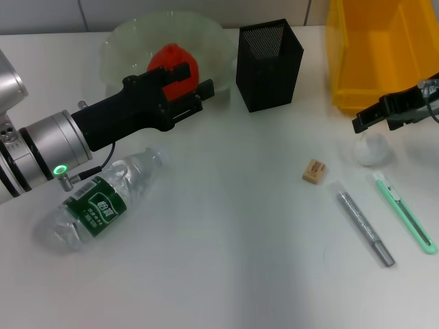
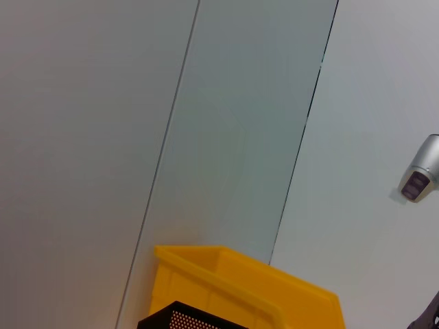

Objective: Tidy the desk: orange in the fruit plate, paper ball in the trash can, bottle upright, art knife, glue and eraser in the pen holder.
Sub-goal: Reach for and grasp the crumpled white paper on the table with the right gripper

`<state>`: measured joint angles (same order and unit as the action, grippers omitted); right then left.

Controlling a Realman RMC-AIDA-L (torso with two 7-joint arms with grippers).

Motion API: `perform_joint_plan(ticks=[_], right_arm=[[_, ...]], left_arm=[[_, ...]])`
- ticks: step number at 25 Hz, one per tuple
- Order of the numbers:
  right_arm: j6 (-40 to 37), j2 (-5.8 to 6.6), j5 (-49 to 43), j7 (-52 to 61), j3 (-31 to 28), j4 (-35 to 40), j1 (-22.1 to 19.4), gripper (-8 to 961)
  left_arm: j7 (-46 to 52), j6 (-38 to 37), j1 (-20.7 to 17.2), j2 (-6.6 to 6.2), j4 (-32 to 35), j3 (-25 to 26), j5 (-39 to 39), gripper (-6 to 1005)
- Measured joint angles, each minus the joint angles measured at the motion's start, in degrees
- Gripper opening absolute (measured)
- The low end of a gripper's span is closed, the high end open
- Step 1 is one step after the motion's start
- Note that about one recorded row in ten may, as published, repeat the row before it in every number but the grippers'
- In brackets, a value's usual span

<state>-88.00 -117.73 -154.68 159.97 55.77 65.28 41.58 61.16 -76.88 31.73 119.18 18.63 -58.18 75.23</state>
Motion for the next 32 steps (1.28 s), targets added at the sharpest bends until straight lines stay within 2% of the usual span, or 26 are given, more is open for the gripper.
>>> perform_joint_plan(ticks=[12, 20, 27, 32], right_arm=[[-2.10, 0.20, -4.85, 1.55, 0.09, -2.20, 1.76, 723], [0.86, 0.19, -9.00, 1.75, 0.13, -7.21, 4.72, 723], [3.87, -0.09, -9.63, 0.72, 0.35, -11.54, 7.14, 722], [4.51, 0.16, -9.99, 0.55, 2.06, -14.28, 8.09, 722]], left_arm=[[0.02, 0.79, 0.44, 0.00, 0.00, 0.00, 0.00, 625], [0.00, 1.51, 0.59, 0.00, -0.54, 0.00, -0.02, 625], [-0.03, 1.66, 0.58, 0.00, -0.79, 0.00, -0.17, 625], [-0.02, 1.67, 0.57, 0.00, -1.12, 0.00, -0.69, 626]])
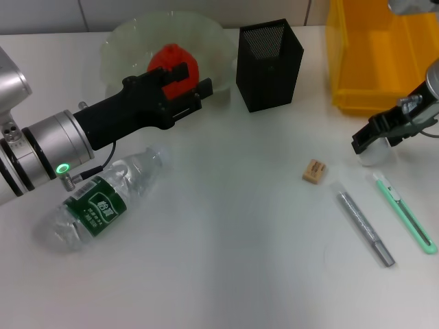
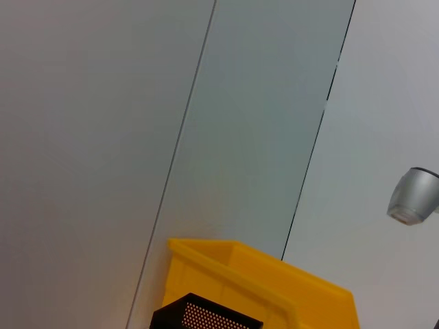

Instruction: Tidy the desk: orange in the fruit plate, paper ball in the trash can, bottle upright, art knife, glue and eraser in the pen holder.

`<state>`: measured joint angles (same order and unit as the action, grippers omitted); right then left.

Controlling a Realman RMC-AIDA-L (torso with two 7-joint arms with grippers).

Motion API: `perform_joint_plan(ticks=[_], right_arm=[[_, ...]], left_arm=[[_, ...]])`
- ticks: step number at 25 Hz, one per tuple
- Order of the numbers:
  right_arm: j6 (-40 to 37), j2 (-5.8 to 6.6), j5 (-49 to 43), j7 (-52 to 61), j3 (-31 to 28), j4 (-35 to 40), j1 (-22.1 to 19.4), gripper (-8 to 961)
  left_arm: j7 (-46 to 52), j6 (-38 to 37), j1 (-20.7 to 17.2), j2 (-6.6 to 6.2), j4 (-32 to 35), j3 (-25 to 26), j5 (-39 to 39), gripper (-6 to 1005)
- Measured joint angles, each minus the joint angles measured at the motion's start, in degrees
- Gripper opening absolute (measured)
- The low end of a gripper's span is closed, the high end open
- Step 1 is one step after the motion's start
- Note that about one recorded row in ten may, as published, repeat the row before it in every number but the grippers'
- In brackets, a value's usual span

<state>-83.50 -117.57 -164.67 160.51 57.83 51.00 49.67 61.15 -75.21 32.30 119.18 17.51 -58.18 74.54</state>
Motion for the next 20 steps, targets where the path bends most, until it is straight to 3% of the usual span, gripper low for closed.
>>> perform_joint_plan(ticks=[9, 15, 20], right_arm=[[1.05, -0.29, -2.53, 0.25, 0.35, 0.13, -0.12, 723], [1.93, -0.47, -2.50, 0.16, 0.35, 1.22, -0.43, 593], [-0.58, -1.27, -1.13, -0.33, 0.35, 7.86, -2.38, 436]], left_arm=[[0.02, 0.07, 0.06, 0.00, -0.41, 0.00, -0.19, 626], [0.14, 0.07, 0.00, 0.00, -0.52, 0.00, -0.20, 626], [0.24, 0.04, -0.13, 0.00, -0.55, 0.00, -0.20, 626]])
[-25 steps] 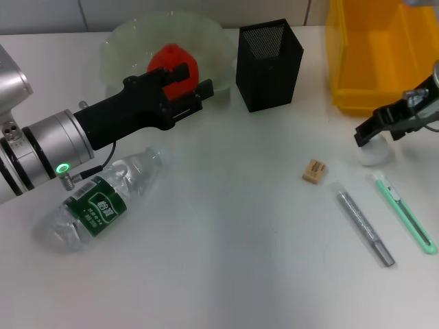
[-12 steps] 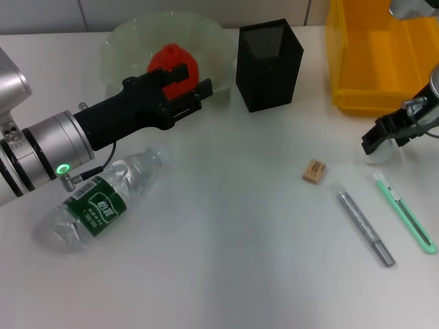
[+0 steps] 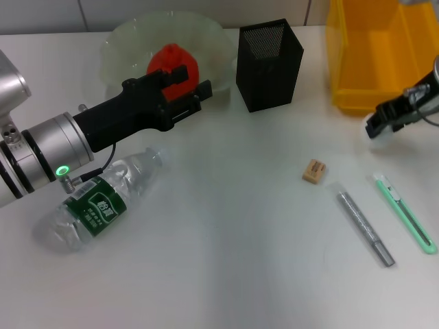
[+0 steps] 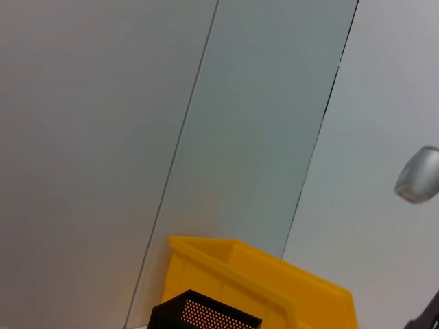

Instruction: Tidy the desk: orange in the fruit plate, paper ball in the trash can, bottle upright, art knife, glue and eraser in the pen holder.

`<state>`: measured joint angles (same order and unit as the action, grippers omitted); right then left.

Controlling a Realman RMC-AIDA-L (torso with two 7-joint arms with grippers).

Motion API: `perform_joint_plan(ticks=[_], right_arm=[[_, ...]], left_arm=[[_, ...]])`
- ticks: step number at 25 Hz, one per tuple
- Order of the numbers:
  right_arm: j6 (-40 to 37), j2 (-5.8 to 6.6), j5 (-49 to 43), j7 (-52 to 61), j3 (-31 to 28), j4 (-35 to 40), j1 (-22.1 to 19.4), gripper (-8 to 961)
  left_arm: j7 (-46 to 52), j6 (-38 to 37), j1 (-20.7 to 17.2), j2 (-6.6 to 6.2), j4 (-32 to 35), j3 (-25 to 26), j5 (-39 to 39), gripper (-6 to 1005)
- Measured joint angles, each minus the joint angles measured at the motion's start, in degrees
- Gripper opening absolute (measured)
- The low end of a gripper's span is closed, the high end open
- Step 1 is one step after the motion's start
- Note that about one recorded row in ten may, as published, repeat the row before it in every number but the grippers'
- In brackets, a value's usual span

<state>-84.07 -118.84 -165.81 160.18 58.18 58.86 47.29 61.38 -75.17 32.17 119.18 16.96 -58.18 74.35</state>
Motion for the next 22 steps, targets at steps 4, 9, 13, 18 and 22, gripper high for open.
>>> perform_joint_plan(ticks=[4, 9, 13, 18, 22], right_arm=[[-2.79, -0.21, 4.77, -1.51, 0.00, 7.56, -2.22, 414], [-2.90, -0.44, 6.26, -1.73, -0.02, 13.75, -3.61, 409], [-1.53, -0.46, 6.13, -1.72, -0.46, 16.72, -3.67, 408], [1.80, -0.23, 5.49, -1.72, -1.36, 18.45, -3.10, 408], [6.37, -0.10, 3.26, -1.72, -2.21, 17.91, -2.27, 412]], left_arm=[[0.02, -0.40, -0.14, 0.00, 0.00, 0.00, 0.01, 626], [0.04, -0.49, -0.30, 0.00, -0.23, 0.00, 0.00, 626], [0.05, -0.62, -0.47, 0.00, -0.49, 0.00, -0.66, 626], [0.11, -0.64, -0.53, 0.00, -0.55, 0.00, -0.95, 626], [0.19, 0.07, -0.31, 0.00, -0.64, 0.00, -1.38, 626]])
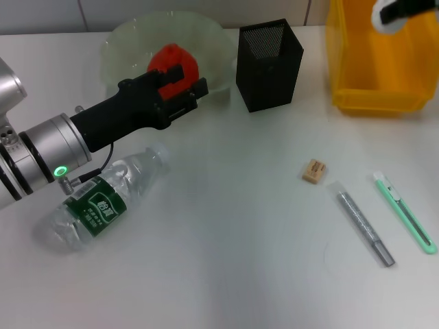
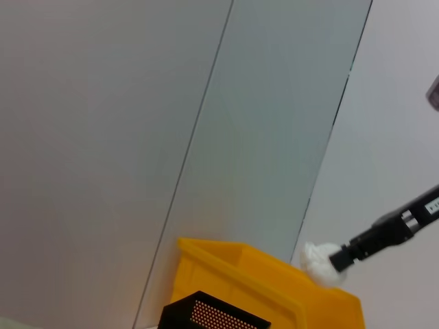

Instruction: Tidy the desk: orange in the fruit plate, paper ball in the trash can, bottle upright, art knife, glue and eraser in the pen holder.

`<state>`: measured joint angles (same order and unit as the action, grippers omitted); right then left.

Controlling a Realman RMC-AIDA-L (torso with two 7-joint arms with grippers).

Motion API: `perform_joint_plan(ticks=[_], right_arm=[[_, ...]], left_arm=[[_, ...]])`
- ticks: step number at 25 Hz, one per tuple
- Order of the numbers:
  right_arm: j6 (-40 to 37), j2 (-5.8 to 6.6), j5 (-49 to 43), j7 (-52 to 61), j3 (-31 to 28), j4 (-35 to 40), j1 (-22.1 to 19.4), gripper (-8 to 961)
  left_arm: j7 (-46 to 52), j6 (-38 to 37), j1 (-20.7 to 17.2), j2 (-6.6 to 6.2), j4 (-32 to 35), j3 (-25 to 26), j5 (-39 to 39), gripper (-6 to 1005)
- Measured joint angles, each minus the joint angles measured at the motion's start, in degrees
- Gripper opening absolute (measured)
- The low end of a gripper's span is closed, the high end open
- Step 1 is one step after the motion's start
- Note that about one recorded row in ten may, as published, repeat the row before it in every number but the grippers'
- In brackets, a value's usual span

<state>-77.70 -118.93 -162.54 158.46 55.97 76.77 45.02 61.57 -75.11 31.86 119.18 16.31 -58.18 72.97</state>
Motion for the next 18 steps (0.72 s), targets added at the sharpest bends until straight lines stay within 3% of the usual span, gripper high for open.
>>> perform_joint_plan(ticks=[8, 13, 15, 18], right_arm=[[9.55, 0.24, -0.97, -0.12, -0.08, -4.50, 0.14, 423], [11.60, 0.08, 0.76, -1.00, -0.11, -4.86, -1.16, 638], [11.61, 0.04, 5.05, -4.10, -0.69, -4.73, -2.47, 692], [10.50, -0.03, 18.57, -14.01, -2.97, -5.40, -5.80, 773]], left_arm=[[1.95, 1.72, 0.50, 0.00, 0.14, -0.03, -0.80, 627], [3.94, 2.99, 0.48, -0.02, 0.54, 0.65, -1.62, 627], [4.03, 2.99, 0.20, -0.17, 0.74, 0.71, -2.32, 627], [5.30, 3.13, -0.05, -0.51, 1.96, 0.40, -2.27, 627]])
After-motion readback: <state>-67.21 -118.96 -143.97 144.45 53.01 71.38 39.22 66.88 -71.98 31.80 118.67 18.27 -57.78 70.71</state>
